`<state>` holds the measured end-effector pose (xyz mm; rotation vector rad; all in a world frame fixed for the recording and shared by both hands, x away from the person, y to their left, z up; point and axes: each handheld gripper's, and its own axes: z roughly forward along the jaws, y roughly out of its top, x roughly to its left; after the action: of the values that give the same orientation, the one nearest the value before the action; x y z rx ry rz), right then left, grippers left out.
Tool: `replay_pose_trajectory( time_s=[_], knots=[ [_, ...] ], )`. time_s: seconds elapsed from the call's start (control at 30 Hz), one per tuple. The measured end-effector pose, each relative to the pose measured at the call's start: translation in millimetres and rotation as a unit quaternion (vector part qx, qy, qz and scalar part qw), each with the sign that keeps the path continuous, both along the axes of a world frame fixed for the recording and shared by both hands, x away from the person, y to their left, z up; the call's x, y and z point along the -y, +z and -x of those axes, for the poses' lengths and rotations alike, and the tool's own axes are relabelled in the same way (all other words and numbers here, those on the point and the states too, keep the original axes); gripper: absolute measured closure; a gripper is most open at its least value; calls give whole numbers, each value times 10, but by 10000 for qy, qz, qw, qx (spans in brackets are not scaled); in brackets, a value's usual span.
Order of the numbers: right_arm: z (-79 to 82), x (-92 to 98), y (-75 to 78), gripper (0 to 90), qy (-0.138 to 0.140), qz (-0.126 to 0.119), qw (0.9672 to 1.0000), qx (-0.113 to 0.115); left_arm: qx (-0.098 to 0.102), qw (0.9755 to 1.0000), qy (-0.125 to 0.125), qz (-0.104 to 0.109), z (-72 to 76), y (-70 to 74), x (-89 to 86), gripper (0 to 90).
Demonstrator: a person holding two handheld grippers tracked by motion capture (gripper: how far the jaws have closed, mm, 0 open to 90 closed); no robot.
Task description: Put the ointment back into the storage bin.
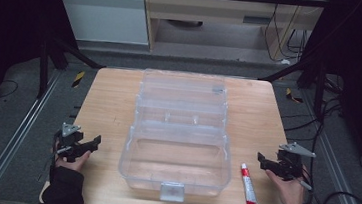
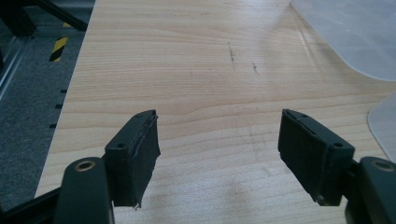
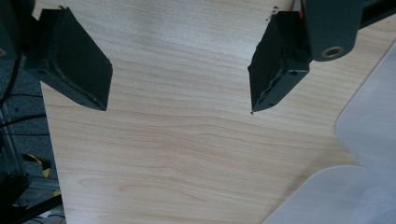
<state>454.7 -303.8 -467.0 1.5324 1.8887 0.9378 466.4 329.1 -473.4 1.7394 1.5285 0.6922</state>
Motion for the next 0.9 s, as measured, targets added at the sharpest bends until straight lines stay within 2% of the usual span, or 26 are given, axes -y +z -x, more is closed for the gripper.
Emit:
replay_pose_trajectory(
  time_s=[0.1, 0.17, 0.27, 0.5, 0.57, 0.6, 0.73, 0.8, 0.9],
  knots=[
    [18, -9, 44, 229, 99, -3, 9999, -46, -19, 10000, -8, -1, 4, 2, 0, 287],
    [34, -27, 85, 269, 137, 69, 9999, -59, -39, 10000, -11, -6, 12, 7, -5, 287],
    [69, -78, 168, 313, 227, 80, 9995, -221, -58, 10000, -19, 0, 20, 12, -16, 293],
    [119, -187, 312, 360, 427, 188, 9981, -413, -131, 9999, -2, -28, 17, 5, -23, 296],
    [122, -222, 350, 366, 522, 203, 9970, -527, -149, 9999, 5, -33, 15, 2, -26, 298],
    [123, -264, 386, 375, 604, 218, 9957, -665, -146, 9999, 8, -33, 14, 2, -27, 300],
    [121, -311, 440, 385, 703, 291, 9941, -779, -188, 9998, 17, -44, 6, -7, -28, 300],
    [125, -358, 486, 404, 756, 263, 9922, -953, -205, 9998, 13, -59, 3, -10, -29, 300],
    [130, -384, 514, 414, 761, 266, 9909, -1081, -211, 9998, 13, -60, 4, -10, -30, 300]
  ],
)
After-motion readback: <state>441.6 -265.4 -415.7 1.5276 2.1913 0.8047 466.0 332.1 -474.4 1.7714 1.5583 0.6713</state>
